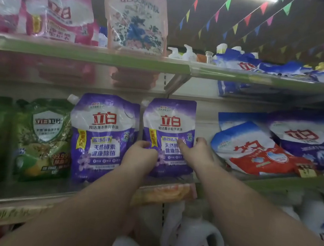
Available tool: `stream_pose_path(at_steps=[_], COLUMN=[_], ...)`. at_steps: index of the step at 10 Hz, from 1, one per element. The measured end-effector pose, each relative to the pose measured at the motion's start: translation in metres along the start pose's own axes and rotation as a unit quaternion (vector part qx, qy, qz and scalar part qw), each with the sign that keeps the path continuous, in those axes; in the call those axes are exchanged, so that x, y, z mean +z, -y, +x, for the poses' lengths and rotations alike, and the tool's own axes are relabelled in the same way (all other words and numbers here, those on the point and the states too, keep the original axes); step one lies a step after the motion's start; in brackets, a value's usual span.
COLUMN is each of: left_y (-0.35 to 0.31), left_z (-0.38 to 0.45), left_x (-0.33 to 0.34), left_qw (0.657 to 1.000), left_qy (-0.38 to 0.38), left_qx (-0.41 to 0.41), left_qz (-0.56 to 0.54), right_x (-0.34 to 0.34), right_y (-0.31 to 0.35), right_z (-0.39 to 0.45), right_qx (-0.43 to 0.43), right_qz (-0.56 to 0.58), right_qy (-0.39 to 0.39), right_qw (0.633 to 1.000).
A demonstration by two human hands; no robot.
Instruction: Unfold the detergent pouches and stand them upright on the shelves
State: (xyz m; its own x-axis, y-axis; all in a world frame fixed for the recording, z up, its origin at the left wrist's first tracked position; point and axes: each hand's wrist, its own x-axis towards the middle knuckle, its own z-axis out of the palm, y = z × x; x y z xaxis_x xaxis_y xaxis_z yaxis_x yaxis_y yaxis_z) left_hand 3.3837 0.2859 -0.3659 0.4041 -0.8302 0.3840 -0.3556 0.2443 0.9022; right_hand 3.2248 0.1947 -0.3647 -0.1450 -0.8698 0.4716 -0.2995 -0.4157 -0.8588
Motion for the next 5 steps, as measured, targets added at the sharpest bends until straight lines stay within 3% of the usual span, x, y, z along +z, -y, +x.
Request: stream_pose_path(at_steps=[2,3,5], left_y=[-0.007,-0.015,-0.013], left_z=[-0.022,-0.028,-0.041], left_x=[-0.031,-0.047,-0.072], left_qw=[0.998,0.997,0.995], left_qy=[0.007,0.027,0.027], left_qx=[0.063,0.063,0.088], left_qz=[-0.015,-0.034,-0.036], right_x=[-0.005,-0.009,0.022], right_y=[0.021,0.036,0.065], right_z=[-0.033,-0.049,-0.085], right_qx=[-0.025,-0.015,-0.077], right_qz=[-0.033,0.003,-0.019], right_qy=[-0.008,0.006,-0.026], right_qw=[0.999,1.000,0.997])
